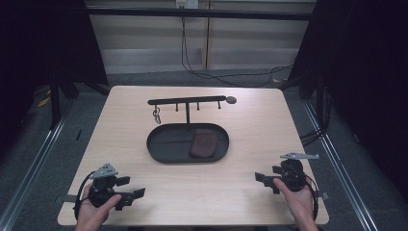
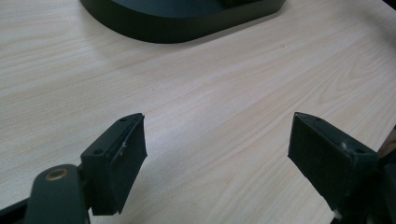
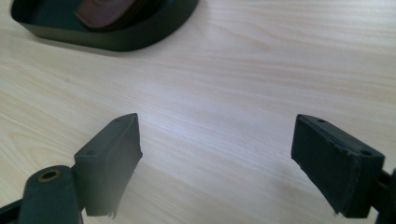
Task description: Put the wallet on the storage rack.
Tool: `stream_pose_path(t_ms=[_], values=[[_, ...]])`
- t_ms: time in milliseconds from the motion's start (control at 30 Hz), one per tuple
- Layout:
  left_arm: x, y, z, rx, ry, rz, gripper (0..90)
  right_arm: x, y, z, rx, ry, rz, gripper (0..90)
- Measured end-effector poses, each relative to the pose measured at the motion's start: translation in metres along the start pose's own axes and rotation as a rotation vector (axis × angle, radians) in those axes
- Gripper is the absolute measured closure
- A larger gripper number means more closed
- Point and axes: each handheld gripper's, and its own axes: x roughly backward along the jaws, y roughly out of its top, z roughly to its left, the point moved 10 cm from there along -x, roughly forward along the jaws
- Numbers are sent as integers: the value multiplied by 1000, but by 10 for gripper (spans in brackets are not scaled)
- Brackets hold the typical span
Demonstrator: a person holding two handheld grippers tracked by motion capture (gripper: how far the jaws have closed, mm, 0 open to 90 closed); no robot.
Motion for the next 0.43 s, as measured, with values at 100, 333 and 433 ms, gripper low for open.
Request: stream_pose_path(t_ms=[100,333,433], values=[[0,0,-1,2,-2,1,190,1,-10,-8,-7,-24,1,153],[-1,1,0,-1,-7,3,191,-6,-26,-23,-30,-66,49,161],[-1,1,0,-2,-5,0,191,-10,-27,-25,-24,-75,70,165]])
